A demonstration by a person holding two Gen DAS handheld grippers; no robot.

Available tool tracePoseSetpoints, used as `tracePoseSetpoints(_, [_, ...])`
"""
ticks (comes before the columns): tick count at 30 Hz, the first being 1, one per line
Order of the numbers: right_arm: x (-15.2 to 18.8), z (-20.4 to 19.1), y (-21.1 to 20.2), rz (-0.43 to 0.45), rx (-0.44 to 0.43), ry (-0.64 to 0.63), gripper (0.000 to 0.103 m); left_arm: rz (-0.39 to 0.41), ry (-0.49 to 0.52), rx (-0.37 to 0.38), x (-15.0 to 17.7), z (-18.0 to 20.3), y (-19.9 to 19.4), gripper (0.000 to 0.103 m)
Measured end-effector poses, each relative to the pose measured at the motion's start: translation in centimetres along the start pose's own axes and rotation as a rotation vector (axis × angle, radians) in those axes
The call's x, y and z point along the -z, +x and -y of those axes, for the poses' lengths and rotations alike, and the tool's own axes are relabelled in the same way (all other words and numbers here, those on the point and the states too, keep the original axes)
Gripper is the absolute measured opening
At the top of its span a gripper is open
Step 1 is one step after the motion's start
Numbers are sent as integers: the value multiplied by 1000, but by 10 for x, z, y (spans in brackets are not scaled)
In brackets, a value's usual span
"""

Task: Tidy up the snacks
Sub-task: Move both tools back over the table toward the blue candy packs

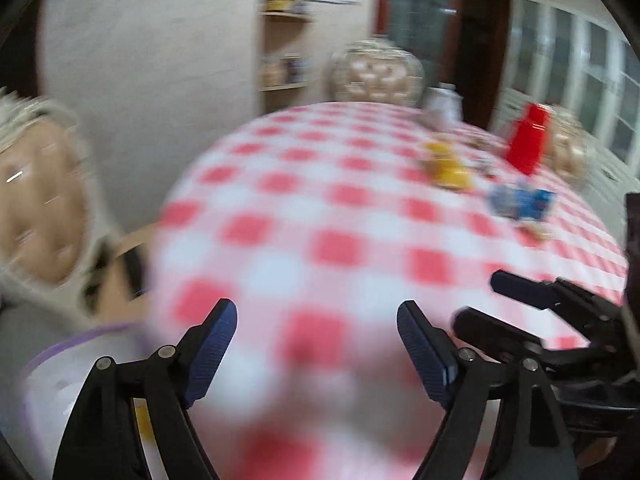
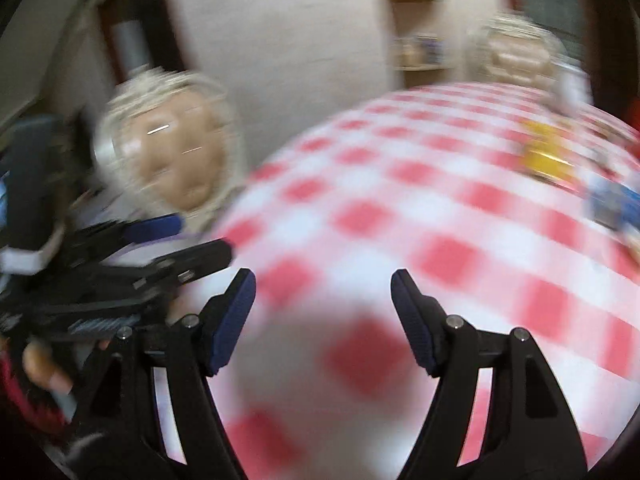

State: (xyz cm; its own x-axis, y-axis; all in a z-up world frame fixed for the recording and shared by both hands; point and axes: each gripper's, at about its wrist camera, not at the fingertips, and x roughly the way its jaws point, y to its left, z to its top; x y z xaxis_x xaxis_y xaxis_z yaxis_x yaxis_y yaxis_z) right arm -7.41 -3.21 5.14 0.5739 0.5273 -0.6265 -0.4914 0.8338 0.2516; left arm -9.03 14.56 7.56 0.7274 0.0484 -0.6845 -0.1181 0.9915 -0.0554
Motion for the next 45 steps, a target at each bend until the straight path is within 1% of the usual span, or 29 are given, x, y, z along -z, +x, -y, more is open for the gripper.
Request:
tracePoseSetpoints(1, [0,21,-7,9,56,44,74,1,12,24,-10,22,14,83])
tracePoseSetpoints(2, [0,50,-14,19,145,102,74,-11,15,58,-18,41,25,84])
tracePoseSetpoints(3, [-3,74,-20,29,215,154,74,-27,14,90,-26,56,36,84])
tracePoseSetpoints(4, [-4,97,-27,39,262,207,74,-41,8,120,-35,75,50,84])
tracePoseSetpoints(6, [0,138,-48,60,332,281,74,-44,13,145,-47,106,70,84])
tracePoseSetpoints(7, [4,164,-60,72,385,336,74,-41,17,153,-51,120,79,84])
tracePoseSetpoints(8, [5,176,-64,77,402,363,74,-42,20,171,-58,139,92,84])
tracePoseSetpoints(10, [14,216,-82,91,454,445,74,-53,10,203,-64,161,109,84])
tracePoseSetpoints(12, [22,245,-90,92,490,507,74,-69,-28,243,-72,179,131,84])
tracePoseSetpoints(15, [24,269,-89,73,510,557,74,-122,-83,286,-80,201,164,84])
tracePoseSetpoints(17, [22,272,-82,51,498,537,74,-128,-114,308,-84,209,176,84])
tracePoseSetpoints(19, [13,267,-73,40,472,460,76,-129,-136,324,-88,216,186,84])
tracePoseSetpoints(20, [13,262,-71,35,465,430,81,-123,-132,345,-90,217,190,84])
tracePoseSetpoints(21, [8,258,-63,23,451,383,87,-111,-120,348,-90,218,191,84])
tracePoseSetpoints(22, [1,254,-53,0,425,319,88,-96,-100,343,-89,218,193,84])
tracePoseSetpoints(23, [0,252,-46,-19,409,288,89,-94,-93,344,-88,216,194,84])
tracePoseSetpoints(24, [-6,249,-34,-59,377,240,89,-103,-101,354,-88,213,196,84])
tracePoseSetpoints(26, [-12,245,-17,-115,362,187,90,-114,-163,385,-89,201,199,84])
tracePoseSetpoints(28, [-17,243,-4,-147,390,142,90,-123,-226,389,-88,191,203,84])
tracePoseSetpoints(31, [-27,248,12,-171,436,110,90,-153,-278,401,-89,185,211,84])
tracePoseSetpoints(32, [-31,252,17,-176,441,113,90,-151,-292,406,-88,183,211,84])
tracePoseSetpoints(35, [-45,272,34,-197,421,149,90,-151,-305,414,-88,180,212,84])
tracePoseSetpoints(38, [-54,276,42,-210,425,135,91,-150,-313,421,-87,178,212,84])
tracePoseSetpoints(40, [-51,271,39,-203,423,116,87,-150,-311,419,-87,179,212,84])
tracePoseSetpoints(41, [-50,269,38,-199,422,105,80,-150,-310,418,-87,179,212,84])
tracePoseSetpoints(44, [-45,257,24,-151,416,71,50,-150,-299,413,-88,180,212,85])
tracePoseSetpoints(45, [-45,255,21,-140,414,70,42,-151,-298,415,-88,180,213,85])
